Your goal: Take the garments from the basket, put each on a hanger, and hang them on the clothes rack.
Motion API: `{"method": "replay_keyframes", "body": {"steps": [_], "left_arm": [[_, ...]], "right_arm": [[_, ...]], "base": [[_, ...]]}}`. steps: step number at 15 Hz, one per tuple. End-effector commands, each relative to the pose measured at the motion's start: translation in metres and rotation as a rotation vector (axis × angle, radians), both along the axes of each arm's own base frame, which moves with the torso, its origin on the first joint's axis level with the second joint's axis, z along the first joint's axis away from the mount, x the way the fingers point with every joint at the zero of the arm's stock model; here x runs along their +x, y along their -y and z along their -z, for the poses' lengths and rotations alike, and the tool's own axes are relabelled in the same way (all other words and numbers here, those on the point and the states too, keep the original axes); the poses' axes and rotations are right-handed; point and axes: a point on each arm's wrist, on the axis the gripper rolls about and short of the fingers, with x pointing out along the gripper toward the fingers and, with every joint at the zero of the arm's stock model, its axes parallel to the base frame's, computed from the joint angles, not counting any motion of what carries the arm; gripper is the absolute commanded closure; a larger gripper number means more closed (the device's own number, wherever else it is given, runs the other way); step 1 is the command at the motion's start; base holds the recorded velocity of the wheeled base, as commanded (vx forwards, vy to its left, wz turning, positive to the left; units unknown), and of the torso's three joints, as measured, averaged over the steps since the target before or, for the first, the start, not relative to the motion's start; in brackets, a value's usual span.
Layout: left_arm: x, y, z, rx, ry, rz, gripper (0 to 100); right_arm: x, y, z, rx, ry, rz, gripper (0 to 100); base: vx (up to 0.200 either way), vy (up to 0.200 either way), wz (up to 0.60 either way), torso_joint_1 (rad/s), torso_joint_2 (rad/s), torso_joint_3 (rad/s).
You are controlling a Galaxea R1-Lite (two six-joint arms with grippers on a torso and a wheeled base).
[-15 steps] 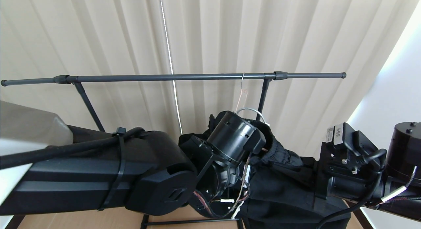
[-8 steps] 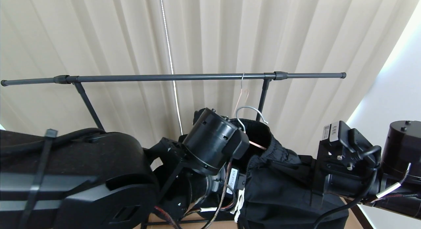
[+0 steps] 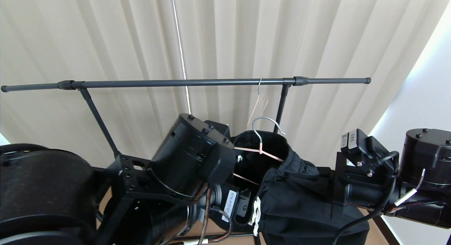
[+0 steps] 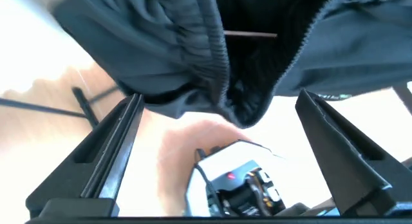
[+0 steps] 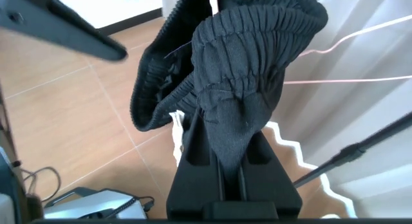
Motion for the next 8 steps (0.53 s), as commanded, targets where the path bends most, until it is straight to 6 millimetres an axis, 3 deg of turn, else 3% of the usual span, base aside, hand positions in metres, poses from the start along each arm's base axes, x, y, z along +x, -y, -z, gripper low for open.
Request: {"method": "replay_keyframes", "body": {"steps": [1,5,8], "left_arm": [[-0.014,-0.024,-0.017,-0.022,0.05,0.02,0],[-0.009,-0.047,-0.028,-0.005,0.099,-0.001,0],[-0.003,-0.071,-0.039,-0.011,0.114,0.137,0]], "right_arm": [[0.004,0.004,0.004,0.001,-0.02,-0.006,100],[0.004,0.009,0.005,0.023,-0.038,-0.066,100],[0.002,0.016,0.007,0.052,-0.06,-0.145,100]], "base": [[0.0,0.0,0.0,0.0,0.0,0.0],[0.0,0.0,0.0,0.0,0.0,0.0],[0.0,0.0,0.0,0.0,0.0,0.0]]}}
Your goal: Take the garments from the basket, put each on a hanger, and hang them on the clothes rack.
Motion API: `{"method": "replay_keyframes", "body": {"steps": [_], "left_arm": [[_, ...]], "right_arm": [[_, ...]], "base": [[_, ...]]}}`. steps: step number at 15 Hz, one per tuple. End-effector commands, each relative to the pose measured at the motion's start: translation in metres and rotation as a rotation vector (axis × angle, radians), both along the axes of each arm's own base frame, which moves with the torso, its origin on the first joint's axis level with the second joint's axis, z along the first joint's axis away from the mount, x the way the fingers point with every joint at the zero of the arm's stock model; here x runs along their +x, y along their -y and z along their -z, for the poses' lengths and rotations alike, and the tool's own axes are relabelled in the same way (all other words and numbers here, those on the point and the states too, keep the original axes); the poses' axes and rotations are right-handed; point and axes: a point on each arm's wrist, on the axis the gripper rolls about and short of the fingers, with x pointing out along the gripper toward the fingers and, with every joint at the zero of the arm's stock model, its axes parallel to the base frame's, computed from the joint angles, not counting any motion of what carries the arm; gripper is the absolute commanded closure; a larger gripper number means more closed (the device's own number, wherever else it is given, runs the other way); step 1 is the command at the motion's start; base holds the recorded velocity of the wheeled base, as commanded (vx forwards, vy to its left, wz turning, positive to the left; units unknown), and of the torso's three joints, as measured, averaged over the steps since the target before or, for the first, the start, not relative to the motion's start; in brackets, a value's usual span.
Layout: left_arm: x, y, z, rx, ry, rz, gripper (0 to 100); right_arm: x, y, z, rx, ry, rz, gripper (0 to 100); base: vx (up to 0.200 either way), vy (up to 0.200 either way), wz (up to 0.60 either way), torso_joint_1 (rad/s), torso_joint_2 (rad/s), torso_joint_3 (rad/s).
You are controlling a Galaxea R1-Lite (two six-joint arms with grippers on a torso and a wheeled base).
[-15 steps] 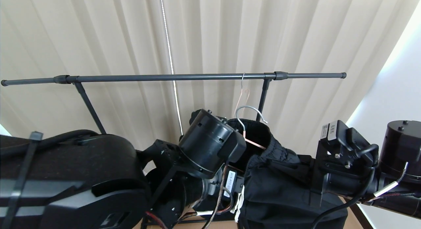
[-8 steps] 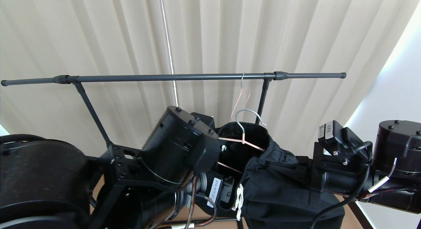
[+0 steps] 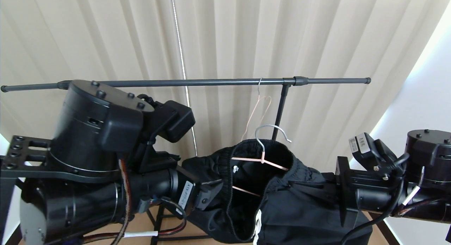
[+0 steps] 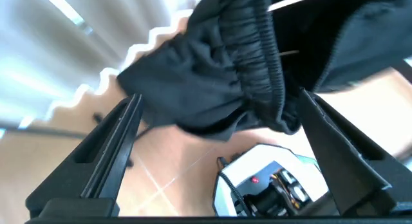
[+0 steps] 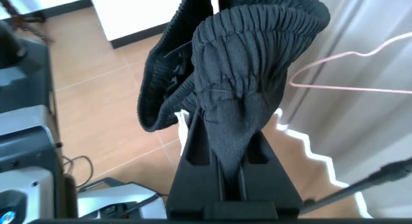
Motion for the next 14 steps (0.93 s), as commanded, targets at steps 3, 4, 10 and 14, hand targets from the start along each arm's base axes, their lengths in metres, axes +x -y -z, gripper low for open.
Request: {"method": "replay_keyframes", "body": {"steps": [3,4,10,14], "left_arm": [[0.013,-0.043,-0.014,-0.062,0.016,0.215,0],[0.021,-0.054,-0.014,-0.077,0.02,0.302,0],[0.063,-0.055,-0.01,-0.188,0.063,0.727,0],[0.094,-0.04,0.01,-0.049,0.161,0.855,0]], "right_arm": [[-0.002,0.01,0.005,0.045,-0.003,-0.089,100],[-0.001,0.012,0.005,0.055,-0.006,-0.111,100],[-0.005,0.012,0.007,0.076,-0.024,-0.183,100],[-0.007,0.013,0.007,0.076,-0.021,-0.183,100]], "base": [[0.0,0.0,0.0,0.0,0.0,0.0],[0.0,0.0,0.0,0.0,0.0,0.0],[0.0,0.0,0.0,0.0,0.0,0.0],[0.0,0.0,0.0,0.0,0.0,0.0]]}}
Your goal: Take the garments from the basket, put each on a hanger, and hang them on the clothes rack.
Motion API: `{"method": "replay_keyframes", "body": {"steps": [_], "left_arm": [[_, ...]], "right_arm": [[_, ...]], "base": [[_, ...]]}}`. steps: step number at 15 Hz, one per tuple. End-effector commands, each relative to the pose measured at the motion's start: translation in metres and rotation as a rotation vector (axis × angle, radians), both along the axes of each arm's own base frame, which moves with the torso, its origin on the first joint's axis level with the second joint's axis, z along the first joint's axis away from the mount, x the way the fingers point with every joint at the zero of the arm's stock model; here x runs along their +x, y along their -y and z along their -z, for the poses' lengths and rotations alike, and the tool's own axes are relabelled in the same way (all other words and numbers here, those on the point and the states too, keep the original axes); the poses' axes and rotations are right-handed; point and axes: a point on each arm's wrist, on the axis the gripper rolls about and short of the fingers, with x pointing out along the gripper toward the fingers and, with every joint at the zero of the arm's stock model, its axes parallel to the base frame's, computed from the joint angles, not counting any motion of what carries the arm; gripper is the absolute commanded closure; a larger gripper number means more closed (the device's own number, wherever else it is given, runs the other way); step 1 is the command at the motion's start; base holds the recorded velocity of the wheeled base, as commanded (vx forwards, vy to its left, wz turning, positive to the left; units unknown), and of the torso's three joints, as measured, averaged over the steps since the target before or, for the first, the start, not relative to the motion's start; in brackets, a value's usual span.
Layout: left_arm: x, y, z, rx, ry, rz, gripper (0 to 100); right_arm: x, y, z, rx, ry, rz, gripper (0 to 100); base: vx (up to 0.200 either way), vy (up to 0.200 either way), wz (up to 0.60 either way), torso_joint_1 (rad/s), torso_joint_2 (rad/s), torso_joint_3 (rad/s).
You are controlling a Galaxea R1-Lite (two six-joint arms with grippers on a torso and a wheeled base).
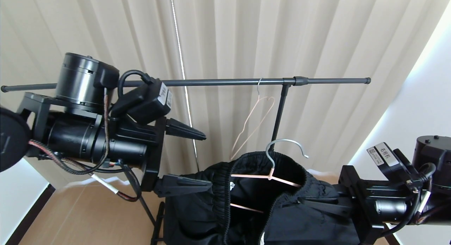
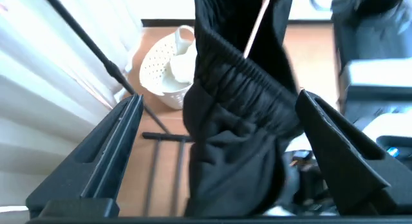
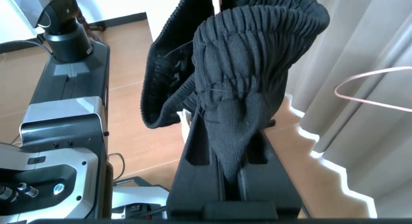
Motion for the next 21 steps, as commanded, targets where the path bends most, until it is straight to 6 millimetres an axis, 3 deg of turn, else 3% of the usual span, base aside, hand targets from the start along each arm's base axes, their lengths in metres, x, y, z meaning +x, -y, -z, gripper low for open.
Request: {"method": "replay_keyframes", "body": {"steps": [1,12,21], "left_arm": [[0.022,0.012,0.017,0.052,-0.015,0.038,0],[0.031,0.046,0.041,0.125,-0.012,0.187,0],[0.034,0.049,0.044,0.128,-0.02,0.186,0]], "right_arm": [[-0.001,0.0,0.0,0.0,0.003,-0.001,100],[-0.002,-0.001,-0.001,0.002,0.006,-0.006,100],[-0.008,-0.003,-0.007,0.013,0.03,-0.025,100]], "base": [[0.0,0.0,0.0,0.0,0.0,0.0],[0.0,0.0,0.0,0.0,0.0,0.0],[0.0,0.0,0.0,0.0,0.0,0.0]]}}
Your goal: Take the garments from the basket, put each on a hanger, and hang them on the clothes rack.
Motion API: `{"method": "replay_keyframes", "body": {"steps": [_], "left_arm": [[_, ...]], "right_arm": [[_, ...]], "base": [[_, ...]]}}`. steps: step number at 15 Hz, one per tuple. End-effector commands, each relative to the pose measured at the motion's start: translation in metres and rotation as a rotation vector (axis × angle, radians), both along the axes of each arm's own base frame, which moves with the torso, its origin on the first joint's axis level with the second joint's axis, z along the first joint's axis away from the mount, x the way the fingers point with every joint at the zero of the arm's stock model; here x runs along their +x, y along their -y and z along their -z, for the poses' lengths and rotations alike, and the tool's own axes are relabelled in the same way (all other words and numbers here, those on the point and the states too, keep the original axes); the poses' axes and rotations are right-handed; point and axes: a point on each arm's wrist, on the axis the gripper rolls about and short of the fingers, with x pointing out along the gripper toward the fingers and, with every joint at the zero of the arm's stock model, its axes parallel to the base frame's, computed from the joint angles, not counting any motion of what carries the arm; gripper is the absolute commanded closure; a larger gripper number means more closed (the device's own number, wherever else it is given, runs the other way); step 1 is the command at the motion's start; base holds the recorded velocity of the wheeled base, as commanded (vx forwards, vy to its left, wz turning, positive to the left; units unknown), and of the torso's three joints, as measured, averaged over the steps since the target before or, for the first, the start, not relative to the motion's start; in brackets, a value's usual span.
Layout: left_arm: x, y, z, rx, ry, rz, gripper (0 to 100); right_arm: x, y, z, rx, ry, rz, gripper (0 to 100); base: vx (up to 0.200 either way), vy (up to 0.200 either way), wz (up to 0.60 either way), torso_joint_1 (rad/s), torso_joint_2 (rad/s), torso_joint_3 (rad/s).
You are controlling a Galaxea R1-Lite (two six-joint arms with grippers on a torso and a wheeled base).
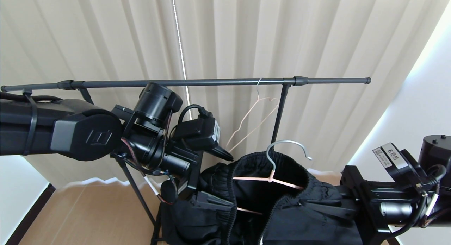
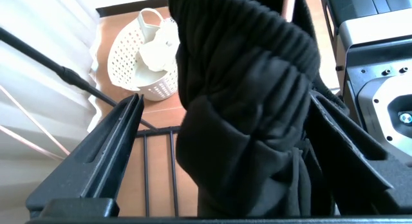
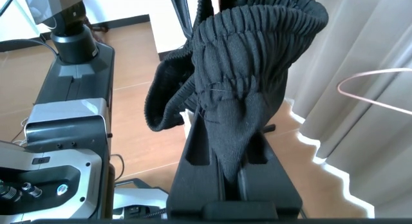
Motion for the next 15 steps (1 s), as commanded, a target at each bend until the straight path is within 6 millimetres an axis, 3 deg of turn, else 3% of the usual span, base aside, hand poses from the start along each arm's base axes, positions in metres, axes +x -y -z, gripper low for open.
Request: {"method": "replay_keyframes", "body": {"steps": [1,13,14,15], "left_arm": [[0.0003,0.0002,0.0004,0.001,-0.001,0.0,0],[-0.0025,0.0049,-0.0003,-0.001,-0.013,0.008,0],[-0.0024,0.0044,0.0001,0.0,-0.015,0.006,100],[-0.0024,0.0044,0.0001,0.0,-0.017,0.005,100]], "right_arm": [[-0.0022,-0.0005,-0.0026,0.005,0.011,-0.006,100],[-0.0064,-0.0023,-0.0083,0.015,0.036,-0.021,100],[-0.0064,-0.0023,-0.0083,0.015,0.036,-0.021,100],[-0.0064,-0.0023,-0.0083,0.015,0.036,-0.021,100]], "base": [[0.0,0.0,0.0,0.0,0.0,0.0],[0.0,0.0,0.0,0.0,0.0,0.0],[0.0,0.0,0.0,0.0,0.0,0.0],[0.0,0.0,0.0,0.0,0.0,0.0]]}}
